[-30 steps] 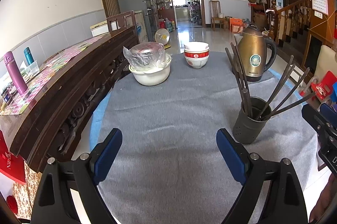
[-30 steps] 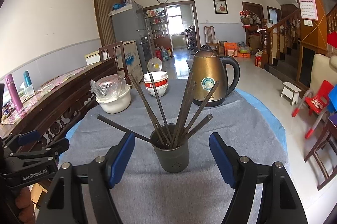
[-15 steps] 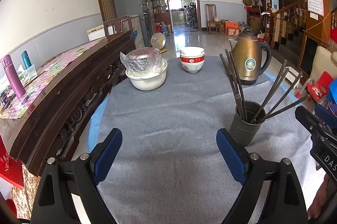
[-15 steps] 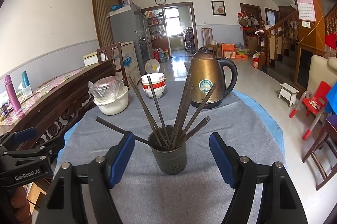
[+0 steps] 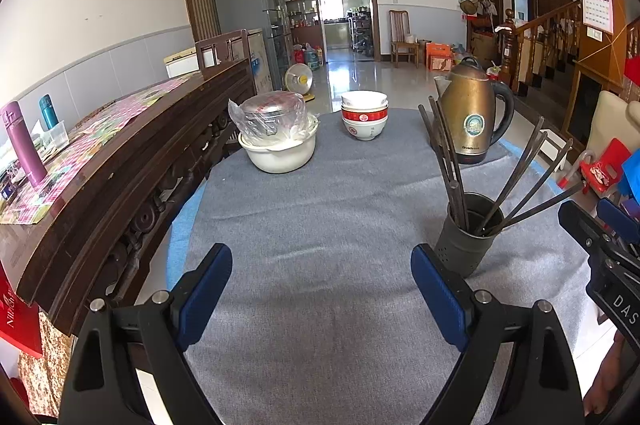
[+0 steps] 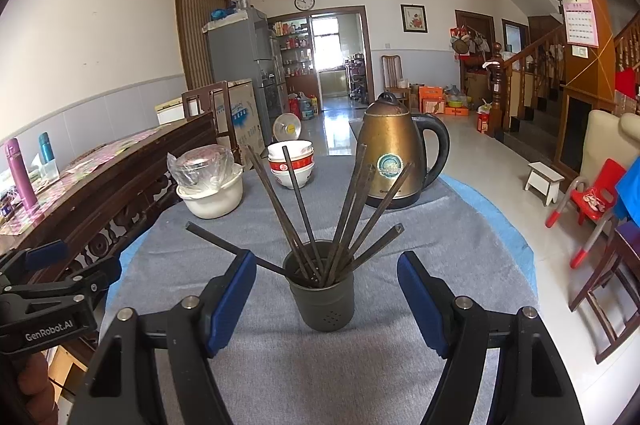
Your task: Organize utensils
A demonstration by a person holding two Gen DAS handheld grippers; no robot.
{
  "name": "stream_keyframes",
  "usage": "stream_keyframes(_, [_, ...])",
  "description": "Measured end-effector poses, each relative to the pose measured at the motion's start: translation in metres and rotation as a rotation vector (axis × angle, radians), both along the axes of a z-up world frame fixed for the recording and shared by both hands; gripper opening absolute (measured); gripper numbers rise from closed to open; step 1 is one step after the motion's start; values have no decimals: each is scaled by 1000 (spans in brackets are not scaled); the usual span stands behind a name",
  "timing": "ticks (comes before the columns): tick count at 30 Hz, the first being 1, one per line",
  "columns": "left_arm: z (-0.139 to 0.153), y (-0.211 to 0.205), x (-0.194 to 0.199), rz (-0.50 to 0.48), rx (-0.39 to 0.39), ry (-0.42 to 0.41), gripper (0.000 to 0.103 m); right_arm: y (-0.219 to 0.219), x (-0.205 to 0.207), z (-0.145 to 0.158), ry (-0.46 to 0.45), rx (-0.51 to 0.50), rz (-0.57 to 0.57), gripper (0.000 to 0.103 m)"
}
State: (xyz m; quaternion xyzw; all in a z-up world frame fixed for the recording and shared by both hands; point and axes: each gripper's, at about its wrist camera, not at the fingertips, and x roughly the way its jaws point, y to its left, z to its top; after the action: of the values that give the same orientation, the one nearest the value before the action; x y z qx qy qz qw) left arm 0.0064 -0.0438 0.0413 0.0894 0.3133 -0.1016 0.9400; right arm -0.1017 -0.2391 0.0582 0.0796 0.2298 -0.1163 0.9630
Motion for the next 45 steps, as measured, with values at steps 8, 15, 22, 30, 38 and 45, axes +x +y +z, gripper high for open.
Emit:
stream_keyframes(8, [0,0,2,3,-1,0,91,3,2,3,-10,-18,0,77])
stream_keyframes(15, [0,-1,4,-5,3,-2,91,2,3,4,-9,-13,-7,76])
stream_keyframes(22, [-1,-4,6,-13,1,3,91,-2,5,3,-6,-6,-11,76])
stream_keyframes(30, [0,-8,8,-12,8,3,91,-4,7,3,-7,-1,-13,76])
stream_keyframes(38, [-1,-8,8,-11,10,7,91,-6,7,3,-10,3,-14,76])
stream_keyframes(45, [3,-5,7,-9,-6,2,91,-8,7,2,-17,-2,-26,76])
